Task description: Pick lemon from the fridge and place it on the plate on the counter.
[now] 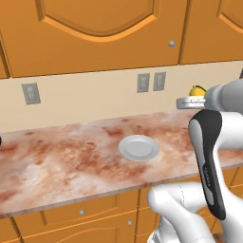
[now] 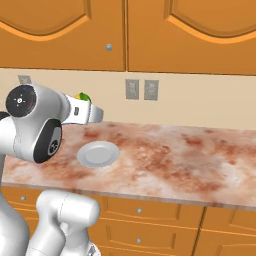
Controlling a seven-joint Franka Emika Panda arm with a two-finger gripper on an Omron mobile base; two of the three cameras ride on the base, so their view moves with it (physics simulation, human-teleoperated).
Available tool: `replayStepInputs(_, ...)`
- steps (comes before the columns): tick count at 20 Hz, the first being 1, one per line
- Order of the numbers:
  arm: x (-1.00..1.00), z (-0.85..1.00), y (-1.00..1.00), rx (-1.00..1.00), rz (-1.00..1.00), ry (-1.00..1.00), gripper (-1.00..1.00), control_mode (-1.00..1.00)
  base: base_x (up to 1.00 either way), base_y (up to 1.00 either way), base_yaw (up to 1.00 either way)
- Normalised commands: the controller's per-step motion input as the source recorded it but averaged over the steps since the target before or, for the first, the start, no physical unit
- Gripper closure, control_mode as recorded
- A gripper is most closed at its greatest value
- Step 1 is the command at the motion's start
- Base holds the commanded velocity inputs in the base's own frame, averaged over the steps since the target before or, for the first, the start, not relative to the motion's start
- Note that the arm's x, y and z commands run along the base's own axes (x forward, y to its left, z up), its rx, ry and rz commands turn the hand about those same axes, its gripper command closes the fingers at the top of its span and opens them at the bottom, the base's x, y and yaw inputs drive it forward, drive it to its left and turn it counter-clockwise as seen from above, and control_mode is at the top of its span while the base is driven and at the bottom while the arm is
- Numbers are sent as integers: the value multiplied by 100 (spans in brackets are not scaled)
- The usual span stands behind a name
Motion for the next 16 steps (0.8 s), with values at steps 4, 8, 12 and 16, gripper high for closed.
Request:
replayStepInputs(4,16,-1,21,-6,-15,10,100,-100,0,0,0)
replayStepInputs(8,0,-17,23,-3,-10,19,100,-100,0,0,0)
replayStepInputs(12,0,-24,11,0,-7,21,100,-100,0,0,0)
replayStepInputs(16,0,-25,9,0,-2,22,100,-100,0,0,0)
